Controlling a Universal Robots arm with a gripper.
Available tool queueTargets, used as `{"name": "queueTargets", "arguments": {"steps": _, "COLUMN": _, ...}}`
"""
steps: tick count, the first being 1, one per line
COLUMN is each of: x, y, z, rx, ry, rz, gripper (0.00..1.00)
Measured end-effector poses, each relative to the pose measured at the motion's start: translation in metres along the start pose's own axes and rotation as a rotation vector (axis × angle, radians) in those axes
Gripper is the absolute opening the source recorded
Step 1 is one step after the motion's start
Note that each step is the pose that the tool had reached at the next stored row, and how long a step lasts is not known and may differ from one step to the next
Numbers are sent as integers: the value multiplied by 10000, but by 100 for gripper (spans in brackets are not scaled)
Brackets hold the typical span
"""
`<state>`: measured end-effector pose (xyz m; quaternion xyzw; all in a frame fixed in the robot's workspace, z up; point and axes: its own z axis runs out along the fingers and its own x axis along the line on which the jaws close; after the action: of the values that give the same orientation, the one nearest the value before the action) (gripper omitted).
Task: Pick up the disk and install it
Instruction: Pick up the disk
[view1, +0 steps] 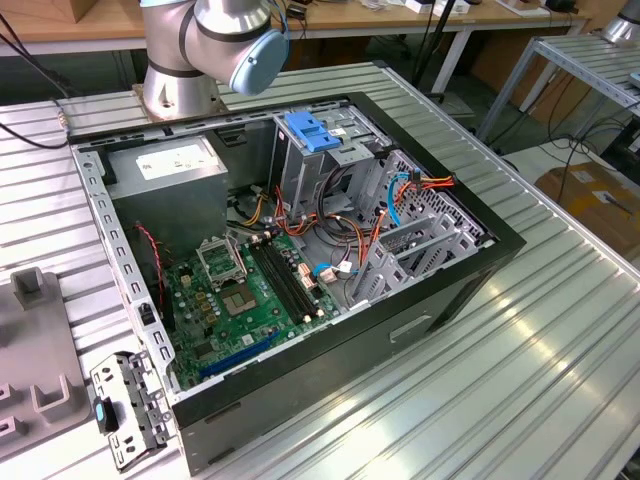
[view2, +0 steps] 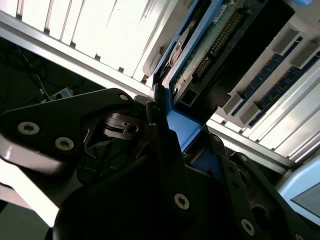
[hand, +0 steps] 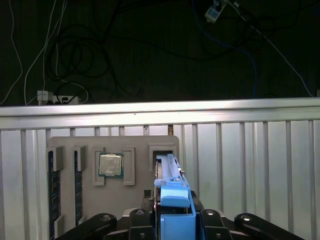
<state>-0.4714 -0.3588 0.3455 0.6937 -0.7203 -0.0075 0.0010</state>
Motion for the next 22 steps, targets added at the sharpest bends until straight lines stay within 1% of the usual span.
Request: {"name": "queueTargets", "arguments": {"steps": 22, "x": -1, "y": 1, "z": -62, "rx": 0, "ry": 0, "rz": 0, "gripper": 37}}
